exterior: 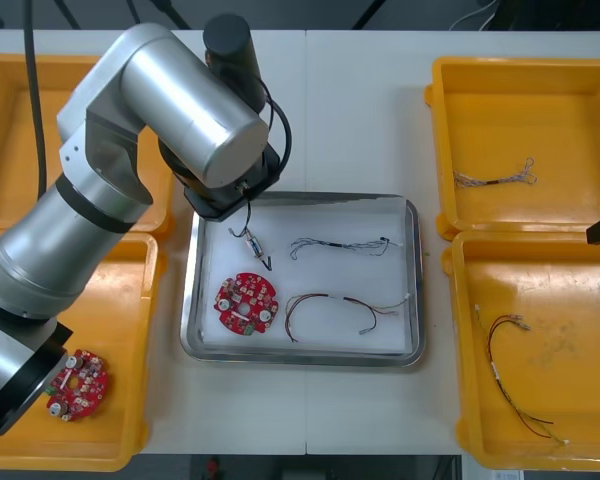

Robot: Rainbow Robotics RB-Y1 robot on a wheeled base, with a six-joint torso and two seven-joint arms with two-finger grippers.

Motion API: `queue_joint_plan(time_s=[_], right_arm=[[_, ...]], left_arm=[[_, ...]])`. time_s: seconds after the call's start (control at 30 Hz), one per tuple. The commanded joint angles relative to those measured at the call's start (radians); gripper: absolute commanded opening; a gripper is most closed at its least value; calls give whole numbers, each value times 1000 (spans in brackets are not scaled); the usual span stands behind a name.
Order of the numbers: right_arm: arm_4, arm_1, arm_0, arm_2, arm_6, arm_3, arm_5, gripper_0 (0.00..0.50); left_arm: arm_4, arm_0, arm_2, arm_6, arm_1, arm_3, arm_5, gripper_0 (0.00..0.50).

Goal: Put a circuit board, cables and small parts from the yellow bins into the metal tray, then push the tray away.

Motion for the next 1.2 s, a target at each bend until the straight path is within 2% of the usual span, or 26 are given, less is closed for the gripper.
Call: queue_joint_plan(time_s=[0.03, 0.23, 0.4, 0.77, 0.97, 1.07, 1.2], right_arm=[[-6, -29, 10, -30, 12, -8, 2, 500], [-6, -29, 10, -30, 12, -8, 2, 500], [-6, -29, 10, -30, 12, -8, 2, 500], [-6, -29, 10, -30, 12, -8, 2, 500], [-6, -29, 10, -30, 12, -8, 2, 500], [-6, -29, 10, -30, 12, -8, 2, 500], [-6, -29, 10, -30, 12, -8, 2, 500]], left_arm=[[-47, 38, -52, 60, -47, -22, -37, 0], [-63, 50, -98, 74, -73, -20, -51, 0], [-113, 70, -152, 88, -87, -20, -89, 0], [-136, 92, -196, 93, -91, -3, -111, 0], [-149, 95, -219, 96, -93, 49, -175, 0], [-152, 95, -221, 96, -91, 69, -200, 9], [-159, 95, -221, 96, -91, 72, -203, 67]])
